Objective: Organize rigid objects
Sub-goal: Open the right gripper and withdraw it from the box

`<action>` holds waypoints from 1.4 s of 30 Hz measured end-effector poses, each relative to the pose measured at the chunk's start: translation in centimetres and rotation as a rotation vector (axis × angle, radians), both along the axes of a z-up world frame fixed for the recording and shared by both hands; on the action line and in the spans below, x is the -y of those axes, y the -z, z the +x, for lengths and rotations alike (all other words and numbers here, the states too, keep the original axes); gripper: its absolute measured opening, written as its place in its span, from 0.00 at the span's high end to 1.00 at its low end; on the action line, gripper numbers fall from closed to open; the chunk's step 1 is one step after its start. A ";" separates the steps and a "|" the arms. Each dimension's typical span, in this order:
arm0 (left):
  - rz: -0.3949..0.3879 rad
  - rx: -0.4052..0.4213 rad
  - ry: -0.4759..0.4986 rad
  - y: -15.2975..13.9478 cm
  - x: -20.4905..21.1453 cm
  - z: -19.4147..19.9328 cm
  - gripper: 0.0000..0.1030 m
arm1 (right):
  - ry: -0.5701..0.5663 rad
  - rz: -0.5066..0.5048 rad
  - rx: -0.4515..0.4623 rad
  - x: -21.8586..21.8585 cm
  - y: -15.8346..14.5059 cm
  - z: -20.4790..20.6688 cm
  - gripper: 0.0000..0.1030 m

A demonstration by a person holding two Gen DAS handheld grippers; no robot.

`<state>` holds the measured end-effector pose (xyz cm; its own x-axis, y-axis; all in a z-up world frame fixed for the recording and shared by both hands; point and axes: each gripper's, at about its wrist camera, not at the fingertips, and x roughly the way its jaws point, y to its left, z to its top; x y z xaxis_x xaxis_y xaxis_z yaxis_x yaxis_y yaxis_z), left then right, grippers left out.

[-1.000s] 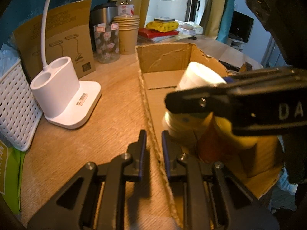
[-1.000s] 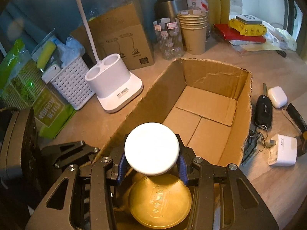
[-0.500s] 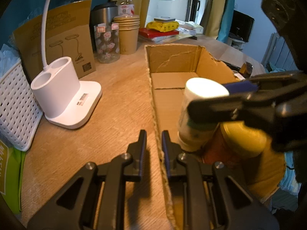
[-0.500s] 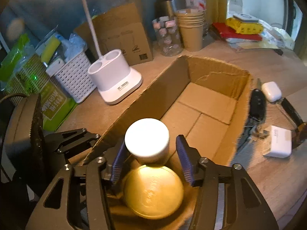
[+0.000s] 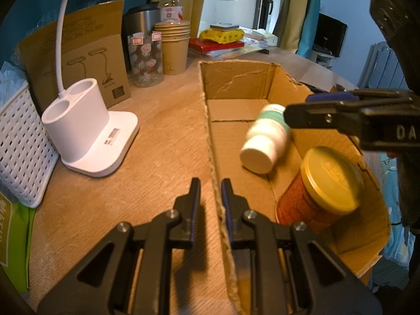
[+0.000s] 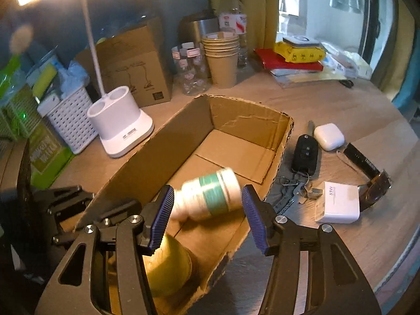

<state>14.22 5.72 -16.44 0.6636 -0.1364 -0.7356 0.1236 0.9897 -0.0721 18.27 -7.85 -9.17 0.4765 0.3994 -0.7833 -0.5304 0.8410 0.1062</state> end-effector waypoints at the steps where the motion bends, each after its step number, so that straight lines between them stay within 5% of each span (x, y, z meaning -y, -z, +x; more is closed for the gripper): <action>1: 0.000 0.000 0.000 0.0 0.0 0.0 0.83 | -0.001 0.003 0.001 0.1 0.0 -0.1 0.45; 25: 0.003 -0.005 -0.005 0.1 -0.2 0.1 0.83 | 0.118 0.058 0.097 5.5 -2.9 -0.8 0.35; 42: 0.001 -0.006 -0.005 0.2 -0.2 0.2 0.83 | 0.284 0.006 0.104 11.7 -1.4 0.7 0.34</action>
